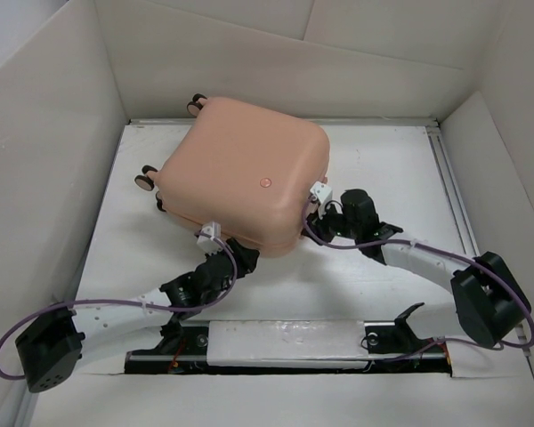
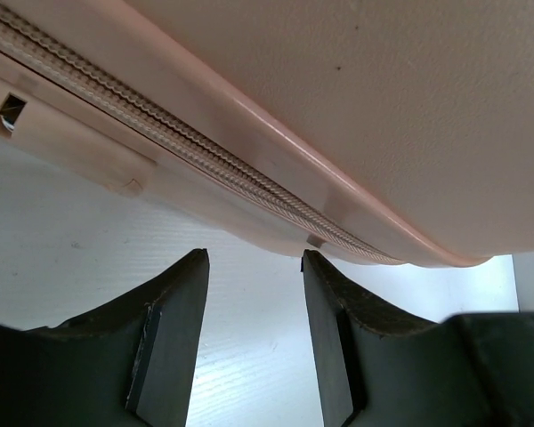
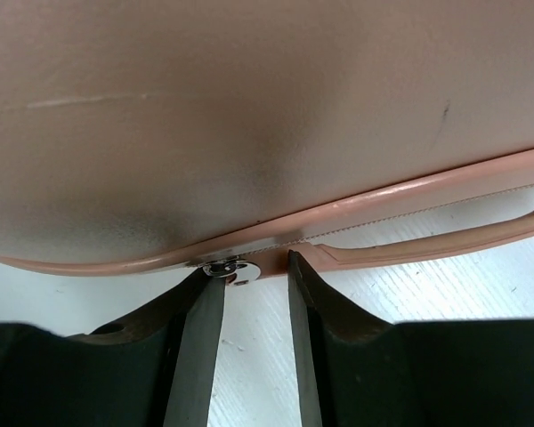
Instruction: Pack the luggage
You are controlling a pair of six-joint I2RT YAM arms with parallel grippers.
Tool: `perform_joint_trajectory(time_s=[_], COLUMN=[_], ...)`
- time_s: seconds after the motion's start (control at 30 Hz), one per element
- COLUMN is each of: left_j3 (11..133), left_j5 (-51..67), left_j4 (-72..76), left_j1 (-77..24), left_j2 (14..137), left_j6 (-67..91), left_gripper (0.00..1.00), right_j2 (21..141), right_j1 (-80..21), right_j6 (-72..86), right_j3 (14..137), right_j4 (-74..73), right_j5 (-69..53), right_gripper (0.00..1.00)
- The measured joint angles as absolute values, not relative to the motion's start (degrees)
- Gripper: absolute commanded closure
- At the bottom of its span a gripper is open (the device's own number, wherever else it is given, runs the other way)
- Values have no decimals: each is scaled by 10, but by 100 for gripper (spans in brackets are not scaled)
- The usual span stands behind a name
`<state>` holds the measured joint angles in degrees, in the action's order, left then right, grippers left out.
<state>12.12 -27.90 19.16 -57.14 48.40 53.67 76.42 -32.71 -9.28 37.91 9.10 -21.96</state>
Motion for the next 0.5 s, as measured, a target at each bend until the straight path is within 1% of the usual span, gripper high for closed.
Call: perform_joint_trajectory(time_s=[0.1,0.13,0.23,0.27,0.33,0.5], left_j3=[121,121,121,121,121,121], left_j5=[-279,-279,-279,-279,-280,-287], left_j4=[200,202,206,207,208,214], left_j1=[-571,-571,-571,-571,-571,-571], left_j2=[495,501,520,528,533,535], left_j6=[537,536,536,536,536,535], left_gripper=[58,59,59,61,62,63], right_j2=[764,764,766,768,770,765], right_j1=[-327,-327,-327,-327,-325,-325], right_j6=[-97,-97,-99,-99,-96,-84], right_j3=[369,366,364,361,354,327], right_j4=[114,120,129,138,159,212], right_j5=[-227,-230,-244,-245,-247,-248], right_gripper=[64,71,83,92,100,100])
